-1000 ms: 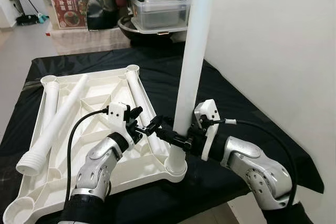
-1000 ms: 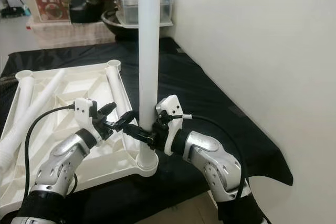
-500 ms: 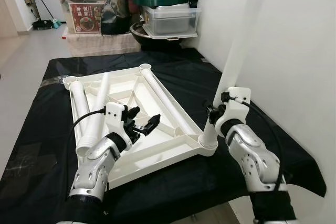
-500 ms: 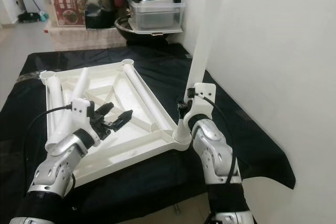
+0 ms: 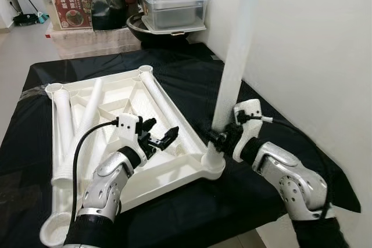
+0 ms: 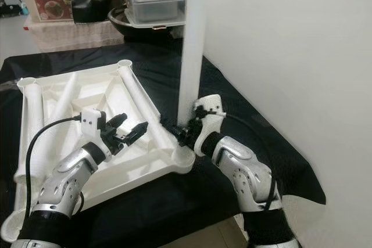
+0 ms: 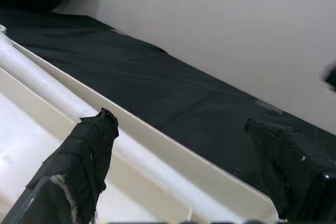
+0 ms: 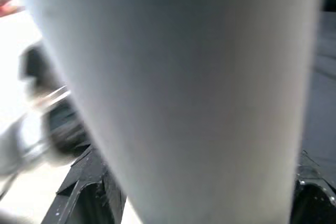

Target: Building children table

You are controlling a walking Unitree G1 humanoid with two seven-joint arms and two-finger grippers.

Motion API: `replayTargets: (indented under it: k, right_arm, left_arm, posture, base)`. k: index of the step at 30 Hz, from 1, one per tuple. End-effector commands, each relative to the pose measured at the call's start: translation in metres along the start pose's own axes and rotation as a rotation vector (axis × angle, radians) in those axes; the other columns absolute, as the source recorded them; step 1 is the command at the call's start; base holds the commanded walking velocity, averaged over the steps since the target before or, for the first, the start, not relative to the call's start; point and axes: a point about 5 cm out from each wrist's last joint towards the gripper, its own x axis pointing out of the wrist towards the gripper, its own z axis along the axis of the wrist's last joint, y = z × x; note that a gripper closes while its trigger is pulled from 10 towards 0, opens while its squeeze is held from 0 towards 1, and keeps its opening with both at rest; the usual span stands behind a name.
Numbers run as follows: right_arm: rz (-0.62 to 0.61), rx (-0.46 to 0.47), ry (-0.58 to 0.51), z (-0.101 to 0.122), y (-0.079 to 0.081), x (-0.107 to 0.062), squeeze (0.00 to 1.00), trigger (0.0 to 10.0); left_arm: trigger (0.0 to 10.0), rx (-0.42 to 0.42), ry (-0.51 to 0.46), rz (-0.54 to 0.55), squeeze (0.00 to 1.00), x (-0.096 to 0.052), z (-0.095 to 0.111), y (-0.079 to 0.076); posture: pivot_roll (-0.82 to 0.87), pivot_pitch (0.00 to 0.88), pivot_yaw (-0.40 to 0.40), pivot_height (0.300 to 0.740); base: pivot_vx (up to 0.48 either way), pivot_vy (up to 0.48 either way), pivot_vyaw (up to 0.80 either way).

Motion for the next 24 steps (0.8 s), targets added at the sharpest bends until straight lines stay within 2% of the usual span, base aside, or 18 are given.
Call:
replayTargets:
  k: [1, 4, 5, 6, 7, 9, 10, 11, 12, 14, 15, 16, 17, 20, 21, 22, 23, 24]
  right_arm:
    - [0.113, 0.024, 0.042, -0.014, 0.013, 0.004, 0.0, 9.1]
    - [0.132, 0.033, 0.055, -0.018, 0.013, 0.004, 0.0, 9.1]
    - [0.038, 0.035, 0.046, -0.021, 0.006, 0.008, 0.0, 0.0]
    - [0.038, 0.035, 0.046, -0.021, 0.006, 0.008, 0.0, 0.0]
    - [-0.033, 0.037, 0.042, -0.023, 0.0, 0.011, 0.0, 0.0]
    - [-0.308, 0.084, 0.05, -0.031, -0.023, 0.013, 0.0, 0.0]
    - [-0.308, 0.084, 0.05, -0.031, -0.023, 0.013, 0.0, 0.0]
    - [-0.67, 0.169, 0.068, -0.04, -0.051, 0.0, 0.0, 0.0]
    - [-0.67, 0.169, 0.068, -0.04, -0.051, 0.0, 0.0, 0.0]
    - [-0.898, 0.207, 0.085, -0.048, -0.062, -0.016, 0.0, 0.0]
    - [-0.898, 0.207, 0.085, -0.048, -0.062, -0.016, 0.0, 0.0]
    - [-0.976, 0.211, 0.096, -0.052, -0.062, -0.023, 0.0, 0.0]
    - [-0.964, 0.208, 0.104, -0.053, -0.058, -0.022, 0.0, 2.3]
    - [-0.94, 0.202, 0.113, -0.054, -0.054, -0.019, 0.0, 2.3]
    - [-0.848, 0.177, 0.07, -0.045, -0.048, -0.011, 0.0, 10.0]
    - [-0.778, 0.158, 0.038, -0.038, -0.042, -0.005, 0.0, 10.0]
    - [-0.722, 0.128, 0.009, -0.03, -0.038, 0.0, 0.59, 10.0]
    - [-0.722, 0.128, 0.009, -0.03, -0.038, 0.0, 0.59, 10.0]
  left_arm:
    - [10.0, -0.004, 0.018, 0.0, 0.0, -0.001, -0.004, 0.001]
    - [10.0, -0.003, 0.019, 0.0, 0.0, -0.001, -0.004, 0.001]
    - [10.0, -0.002, 0.018, 0.001, 0.0, -0.001, -0.003, 0.001]
    - [10.0, -0.002, 0.018, 0.001, 0.0, -0.001, -0.003, 0.001]
    - [10.0, -0.002, 0.018, 0.002, 0.0, -0.001, -0.003, 0.001]
    - [10.0, -0.002, 0.019, 0.002, 0.0, -0.001, -0.003, 0.001]
    - [10.0, -0.002, 0.019, 0.002, 0.0, -0.001, -0.003, 0.001]
    - [10.0, -0.002, 0.02, -0.002, 0.0, 0.0, -0.003, 0.001]
    - [10.0, -0.002, 0.02, -0.002, 0.0, 0.0, -0.003, 0.001]
    - [10.0, -0.002, 0.022, -0.004, 0.0, 0.0, -0.003, 0.001]
    - [10.0, -0.002, 0.022, -0.004, 0.0, 0.0, -0.003, 0.001]
    - [10.0, -0.002, 0.02, -0.002, 0.0, 0.0, -0.003, 0.001]
    - [10.0, -0.001, 0.019, -0.001, 0.0, 0.0, -0.003, 0.001]
    - [10.0, 0.0, 0.018, 0.001, 0.0, 0.0, -0.003, 0.001]
    - [10.0, -0.001, 0.018, 0.0, 0.0, 0.0, -0.003, 0.002]
    - [10.0, -0.002, 0.018, 0.0, 0.0, 0.0, -0.003, 0.002]
    - [10.0, -0.002, 0.018, 0.0, 0.0, 0.0, -0.003, 0.002]
    - [10.0, -0.002, 0.018, 0.0, 0.0, 0.0, -0.003, 0.002]
  posture:
    - [-0.08, 0.0, -0.052, 0.74]
    - [-0.08, 0.0, -0.052, 0.74]
    - [-0.08, 0.0, -0.047, 0.74]
    - [-0.08, 0.0, -0.047, 0.74]
    - [-0.08, 0.0, -0.047, 0.74]
    - [-0.09, 0.0, -0.045, 0.74]
    - [-0.09, 0.0, -0.045, 0.74]
    - [-0.09, 0.0, -0.04, 0.74]
    - [-0.09, 0.0, -0.04, 0.74]
    - [-0.09, 0.0, -0.041, 0.74]
    - [-0.09, 0.0, -0.041, 0.74]
    - [-0.09, 0.0, -0.04, 0.74]
    - [-0.09, 0.0, -0.041, 0.74]
    - [-0.09, 0.0, -0.041, 0.74]
    - [-0.09, 0.0, -0.042, 0.74]
    - [-0.09, 0.0, -0.042, 0.74]
    - [-0.09, 0.0, -0.044, 0.74]
    - [-0.09, 0.0, -0.044, 0.74]
  base:
    - [0.0, 0.0, 0.0]
    - [0.0, 0.0, 0.0]
    - [0.0, 0.0, 0.0]
    - [0.0, 0.0, 0.0]
    - [0.0, 0.0, 0.0]
    - [0.0, 0.0, 0.0]
    - [0.0, 0.0, 0.0]
    - [0.0, 0.0, 0.0]
    - [0.0, 0.0, 0.0]
    - [0.0, 0.0, 0.0]
    - [0.0, 0.0, 0.0]
    - [0.0, 0.0, 0.0]
    - [0.0, 0.0, 0.0]
    - [0.0, 0.0, 0.0]
    - [0.0, 0.0, 0.0]
    - [0.0, 0.0, 0.0]
    - [0.0, 0.0, 0.0]
    - [0.0, 0.0, 0.0]
